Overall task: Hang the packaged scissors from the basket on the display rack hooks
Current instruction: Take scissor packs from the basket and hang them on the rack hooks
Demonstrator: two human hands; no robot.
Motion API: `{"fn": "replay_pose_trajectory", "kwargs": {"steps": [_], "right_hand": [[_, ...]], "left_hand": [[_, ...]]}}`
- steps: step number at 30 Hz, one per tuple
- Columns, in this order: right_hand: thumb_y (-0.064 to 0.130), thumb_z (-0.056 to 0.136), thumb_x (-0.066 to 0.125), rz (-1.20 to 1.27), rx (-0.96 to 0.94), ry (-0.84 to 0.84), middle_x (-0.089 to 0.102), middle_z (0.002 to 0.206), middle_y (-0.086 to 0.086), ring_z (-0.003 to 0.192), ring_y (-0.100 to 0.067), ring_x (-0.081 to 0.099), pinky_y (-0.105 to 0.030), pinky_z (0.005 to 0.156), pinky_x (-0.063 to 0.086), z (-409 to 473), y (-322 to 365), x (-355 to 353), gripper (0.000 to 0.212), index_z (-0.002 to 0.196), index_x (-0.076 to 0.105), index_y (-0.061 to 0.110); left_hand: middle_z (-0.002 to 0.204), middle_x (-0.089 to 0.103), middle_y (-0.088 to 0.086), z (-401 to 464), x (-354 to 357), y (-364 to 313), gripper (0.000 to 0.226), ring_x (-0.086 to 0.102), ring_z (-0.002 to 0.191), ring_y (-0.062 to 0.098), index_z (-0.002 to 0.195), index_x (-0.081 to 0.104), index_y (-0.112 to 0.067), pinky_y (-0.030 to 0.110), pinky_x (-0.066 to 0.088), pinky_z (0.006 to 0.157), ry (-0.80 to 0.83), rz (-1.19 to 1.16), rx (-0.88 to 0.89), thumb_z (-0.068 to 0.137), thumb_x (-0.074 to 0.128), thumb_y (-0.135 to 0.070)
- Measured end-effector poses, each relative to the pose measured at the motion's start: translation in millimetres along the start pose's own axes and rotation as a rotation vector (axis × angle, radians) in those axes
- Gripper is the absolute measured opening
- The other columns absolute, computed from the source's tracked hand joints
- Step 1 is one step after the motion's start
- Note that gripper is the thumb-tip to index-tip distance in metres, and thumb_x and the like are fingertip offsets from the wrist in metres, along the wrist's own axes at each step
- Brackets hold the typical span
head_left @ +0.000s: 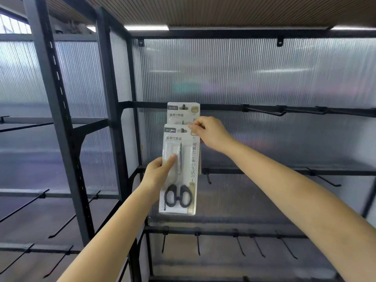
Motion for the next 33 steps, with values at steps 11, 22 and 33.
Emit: {"fn": "replay_pose_trajectory", "kwargs": {"steps": [11, 22, 33], "right_hand": [[0.023, 0.095, 0.053, -0.087, -0.091, -0.176, 0.061, 0.082, 0.000, 0.071, -0.007, 0.051, -0.013, 0.059, 0.037, 44, 17, -36, 0.023, 0.092, 0.064, 0.002], [0.023, 0.095, 0.053, -0.194, -0.061, -0.237, 0.064, 0.088, -0.007, 0.078, -0.017, 0.056, -0.031, 0.070, 0.045, 64, 3, -18, 0.022, 0.091, 0.062, 0.003], [0.018, 0.095, 0.052, -0.278, -0.159, -0.270, 0.053, 0.097, -0.008, 0.087, -0.021, 0.052, -0.035, 0.077, 0.043, 62, 6, -17, 0.016, 0.091, 0.055, 0.003]], "left_hand": [[0.085, 0.068, 0.006, 13, 0, 5, 0.027, 0.063, 0.091, 0.030, 0.083, 0.064, -0.015, 0.042, 0.048, 0.091, 0.027, -0.027, 0.026, 0.086, 0.062, -0.042], [0.089, 0.066, 0.005, 28, 6, 8, 0.017, 0.058, 0.081, 0.020, 0.090, 0.063, -0.014, 0.032, 0.045, 0.073, -0.169, -0.042, 0.041, 0.087, 0.064, -0.031], [0.077, 0.059, 0.000, 42, 7, 13, 0.021, 0.054, 0.074, 0.017, 0.077, 0.056, -0.017, 0.029, 0.043, 0.069, -0.273, 0.031, 0.059, 0.082, 0.070, -0.032]]}}
Point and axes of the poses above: each hand's wrist, its own z-axis towards the middle knuckle, its own x-axis out of the palm, y = z × x, the point moved 4 cm from there along z, towards the middle knuckle
